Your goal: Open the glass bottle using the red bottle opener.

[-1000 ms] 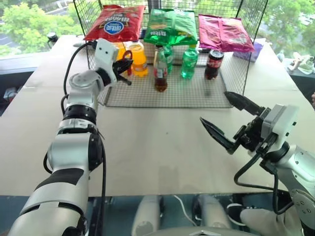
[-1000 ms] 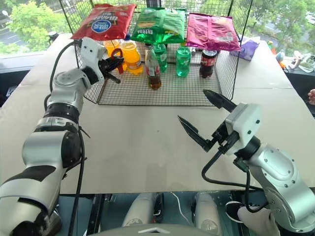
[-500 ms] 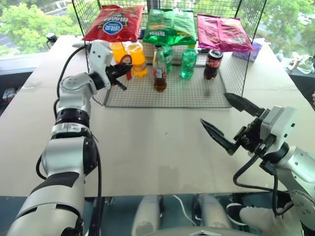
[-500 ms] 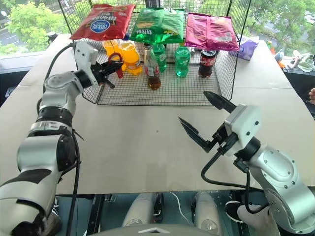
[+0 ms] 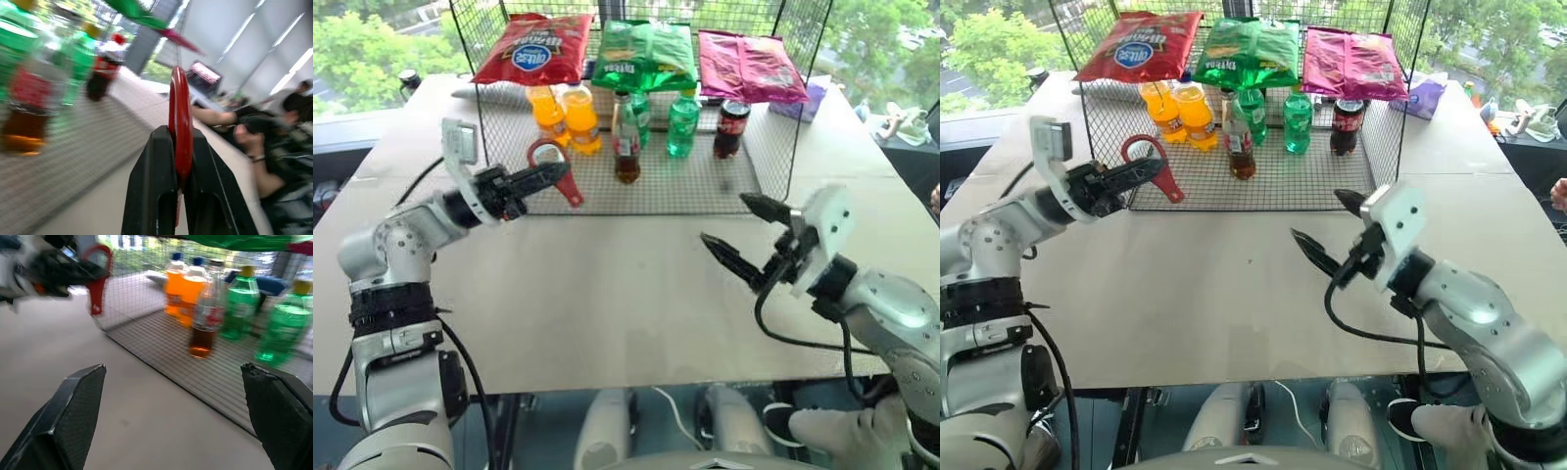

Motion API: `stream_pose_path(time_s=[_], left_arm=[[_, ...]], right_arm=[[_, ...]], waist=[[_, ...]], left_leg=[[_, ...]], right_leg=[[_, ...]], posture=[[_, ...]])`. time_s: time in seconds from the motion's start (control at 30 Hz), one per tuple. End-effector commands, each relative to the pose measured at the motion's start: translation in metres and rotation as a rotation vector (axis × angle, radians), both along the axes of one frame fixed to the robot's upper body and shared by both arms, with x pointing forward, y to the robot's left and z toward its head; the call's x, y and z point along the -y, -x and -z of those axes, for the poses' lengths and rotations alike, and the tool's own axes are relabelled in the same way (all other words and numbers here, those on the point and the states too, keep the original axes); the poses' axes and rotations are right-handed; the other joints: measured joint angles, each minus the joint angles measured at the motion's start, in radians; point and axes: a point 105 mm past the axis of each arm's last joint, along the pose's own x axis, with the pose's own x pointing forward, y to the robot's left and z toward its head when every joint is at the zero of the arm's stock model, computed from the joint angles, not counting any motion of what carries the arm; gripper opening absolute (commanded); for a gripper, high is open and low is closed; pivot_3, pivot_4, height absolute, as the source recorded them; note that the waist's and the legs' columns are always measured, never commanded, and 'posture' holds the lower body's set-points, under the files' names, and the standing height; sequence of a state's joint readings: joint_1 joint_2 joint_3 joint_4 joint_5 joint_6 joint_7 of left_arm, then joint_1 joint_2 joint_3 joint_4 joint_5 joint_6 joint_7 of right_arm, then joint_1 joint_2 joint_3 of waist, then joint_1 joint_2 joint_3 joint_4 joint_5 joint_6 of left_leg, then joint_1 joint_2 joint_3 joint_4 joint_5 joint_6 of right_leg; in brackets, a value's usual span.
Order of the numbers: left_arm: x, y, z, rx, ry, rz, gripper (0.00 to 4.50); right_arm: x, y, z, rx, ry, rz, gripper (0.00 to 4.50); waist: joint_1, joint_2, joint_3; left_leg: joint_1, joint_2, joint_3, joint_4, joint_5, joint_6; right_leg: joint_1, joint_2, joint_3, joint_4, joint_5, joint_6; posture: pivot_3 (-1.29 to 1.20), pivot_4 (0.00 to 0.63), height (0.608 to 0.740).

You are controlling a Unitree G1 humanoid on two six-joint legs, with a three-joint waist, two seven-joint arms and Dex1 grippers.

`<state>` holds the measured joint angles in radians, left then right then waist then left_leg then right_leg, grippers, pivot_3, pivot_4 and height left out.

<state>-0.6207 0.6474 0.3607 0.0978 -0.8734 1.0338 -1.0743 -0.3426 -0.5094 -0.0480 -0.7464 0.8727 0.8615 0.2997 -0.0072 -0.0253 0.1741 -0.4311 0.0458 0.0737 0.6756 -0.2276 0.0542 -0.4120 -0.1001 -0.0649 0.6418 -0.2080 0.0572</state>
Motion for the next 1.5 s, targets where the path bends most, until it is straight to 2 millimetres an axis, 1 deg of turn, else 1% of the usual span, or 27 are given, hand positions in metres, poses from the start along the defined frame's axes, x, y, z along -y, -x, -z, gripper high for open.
stream_pose_path(time_s=[0.03, 0.1, 0.17, 0.27, 0.37, 0.57, 0.7, 0.87, 1.27, 1.37, 1.4, 1.5], left_arm=[[0.026, 0.013, -0.002, 0.008, -0.013, 0.069, 0.04], [0.037, 0.015, -0.002, 0.001, -0.001, 0.09, 0.04], [0.044, 0.016, -0.004, 0.002, 0.007, 0.107, 0.04], [0.052, 0.019, -0.004, 0.009, 0.001, 0.137, 0.04], [0.056, 0.021, -0.004, 0.009, -0.004, 0.166, 0.04], [0.061, 0.028, -0.001, 0.015, -0.029, 0.229, 0.04], [0.061, 0.03, -0.001, 0.018, -0.031, 0.245, 0.04], [0.061, 0.035, -0.001, 0.022, -0.028, 0.27, 0.04], [0.06, 0.04, 0.004, 0.042, -0.054, 0.302, 0.04], [0.061, 0.04, 0.004, 0.046, -0.057, 0.305, 0.0], [0.061, 0.04, 0.004, 0.047, -0.058, 0.306, 0.0], [0.061, 0.04, 0.004, 0.052, -0.053, 0.3, 0.0]], right_arm=[[-0.018, -0.009, 0.006, -0.164, -0.018, -0.116, 4.5], [-0.034, -0.01, 0.006, -0.241, -0.042, -0.209, 4.5], [-0.046, -0.01, 0.006, -0.32, -0.066, -0.278, 4.5], [-0.058, -0.011, 0.008, -0.4, -0.077, -0.336, 4.5], [-0.067, -0.011, 0.005, -0.442, -0.102, -0.387, 4.5], [-0.078, -0.01, 0.0, -0.495, -0.126, -0.465, 4.5], [-0.081, -0.011, 0.0, -0.512, -0.13, -0.481, 4.5], [-0.081, -0.01, -0.001, -0.537, -0.146, -0.507, 4.5], [-0.077, -0.009, 0.003, -0.571, -0.135, -0.529, 4.5], [-0.078, -0.007, 0.004, -0.583, -0.129, -0.544, 3.68], [-0.079, -0.007, 0.004, -0.587, -0.13, -0.548, 3.25], [-0.078, -0.007, 0.004, -0.592, -0.132, -0.551, 1.7]], waist=[[0.001, 0.0, 0.0], [-0.002, 0.0, 0.0], [-0.003, 0.0, 0.0], [-0.004, 0.0, 0.0], [-0.003, 0.0, 0.0], [-0.004, 0.0, 0.0], [-0.005, 0.001, 0.0], [-0.006, 0.001, 0.0], [-0.006, 0.001, 0.0], [-0.006, 0.001, 0.001], [-0.006, 0.001, 0.001], [-0.006, 0.001, 0.001]], left_leg=[[0.0, 0.0, 0.0, 0.0, 0.0, 0.0], [0.0, -0.002, 0.0, 0.0, 0.0, 0.0], [-0.001, -0.004, 0.0, 0.0, 0.0, 0.0], [-0.001, -0.004, 0.001, -0.002, 0.0, 0.0], [-0.002, -0.005, 0.001, -0.003, 0.0, 0.0], [-0.002, -0.005, 0.001, -0.003, 0.0, 0.0], [-0.002, -0.005, 0.001, -0.004, 0.0, 0.0], [-0.002, -0.005, 0.001, -0.004, 0.0, 0.0], [-0.002, -0.005, 0.001, -0.005, 0.0, 0.0], [-0.002, -0.005, 0.001, -0.005, 0.0, 0.0], [-0.002, -0.005, 0.001, -0.005, 0.0, 0.0], [-0.002, -0.005, 0.001, -0.005, 0.0, 0.0]], right_leg=[[0.0, 0.0, -0.001, 0.0, 0.0, -0.001], [0.0, 0.0, 0.0, 0.0, 0.0, -0.001], [-0.001, 0.001, 0.0, 0.0, 0.001, 0.001], [-0.002, 0.001, 0.0, 0.0, 0.001, 0.001], [-0.002, 0.001, 0.0, 0.0, 0.001, 0.001], [-0.003, 0.001, 0.0, 0.0, 0.001, 0.001], [-0.003, 0.001, 0.0, 0.0, 0.001, 0.001], [-0.003, 0.001, 0.0, 0.0, 0.001, 0.001], [-0.003, 0.0, 0.0, -0.001, 0.001, 0.001], [-0.003, 0.0, 0.0, -0.001, 0.001, 0.001], [-0.003, 0.0, 0.0, -0.001, 0.001, 0.001], [-0.003, 0.0, 0.0, -0.001, 0.001, 0.001]], posture=[[0.0, 0.15, 0.74], [0.0, 0.15, 0.74], [0.0, 0.15, 0.74], [0.0, 0.15, 0.74], [0.0, 0.15, 0.74], [0.0, 0.15, 0.74], [0.0, 0.15, 0.74], [0.0, 0.15, 0.74], [0.0, 0.15, 0.74], [0.0, 0.15, 0.74], [0.0, 0.15, 0.74], [0.0, 0.15, 0.74]])
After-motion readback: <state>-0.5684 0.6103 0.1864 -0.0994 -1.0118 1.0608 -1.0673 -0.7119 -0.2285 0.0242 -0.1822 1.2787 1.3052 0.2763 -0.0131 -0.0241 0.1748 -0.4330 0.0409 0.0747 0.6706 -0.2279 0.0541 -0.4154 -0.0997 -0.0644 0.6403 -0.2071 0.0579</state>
